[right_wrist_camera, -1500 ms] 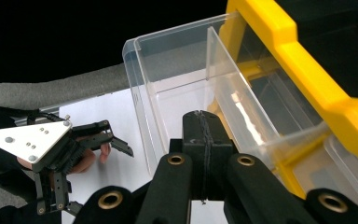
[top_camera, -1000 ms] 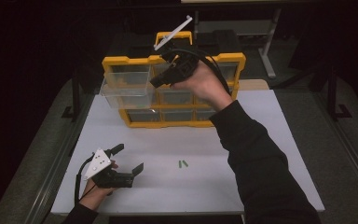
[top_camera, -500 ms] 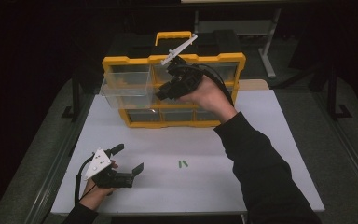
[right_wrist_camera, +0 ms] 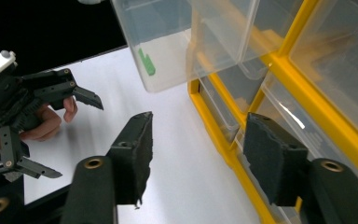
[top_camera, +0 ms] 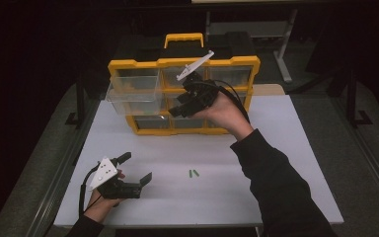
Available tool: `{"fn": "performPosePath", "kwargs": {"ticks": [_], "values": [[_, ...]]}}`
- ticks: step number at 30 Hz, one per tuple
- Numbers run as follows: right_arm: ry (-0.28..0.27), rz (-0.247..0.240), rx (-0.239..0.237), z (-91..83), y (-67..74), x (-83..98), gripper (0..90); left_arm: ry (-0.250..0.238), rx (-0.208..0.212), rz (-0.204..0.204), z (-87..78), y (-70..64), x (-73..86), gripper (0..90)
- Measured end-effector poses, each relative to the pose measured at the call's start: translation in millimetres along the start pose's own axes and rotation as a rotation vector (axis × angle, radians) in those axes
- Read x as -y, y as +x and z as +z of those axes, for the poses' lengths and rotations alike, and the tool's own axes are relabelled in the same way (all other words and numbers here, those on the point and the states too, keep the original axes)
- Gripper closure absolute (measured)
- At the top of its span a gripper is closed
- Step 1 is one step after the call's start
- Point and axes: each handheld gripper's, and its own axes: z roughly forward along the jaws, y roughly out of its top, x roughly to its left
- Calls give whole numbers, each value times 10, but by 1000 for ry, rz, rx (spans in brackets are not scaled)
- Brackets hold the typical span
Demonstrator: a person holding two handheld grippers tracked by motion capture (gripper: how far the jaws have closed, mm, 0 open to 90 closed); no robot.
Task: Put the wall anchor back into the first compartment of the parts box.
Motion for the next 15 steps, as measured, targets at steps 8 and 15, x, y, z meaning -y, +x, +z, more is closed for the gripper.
{"fn": "performPosePath", "kwargs": {"ticks": [8,15], "values": [[-3,-1,23,68,20,151,301,1,2,3,-4,-3,-3,0],[-8,1,14,135,19,322,293,8,-3,-1,-13,7,1,0]]}}
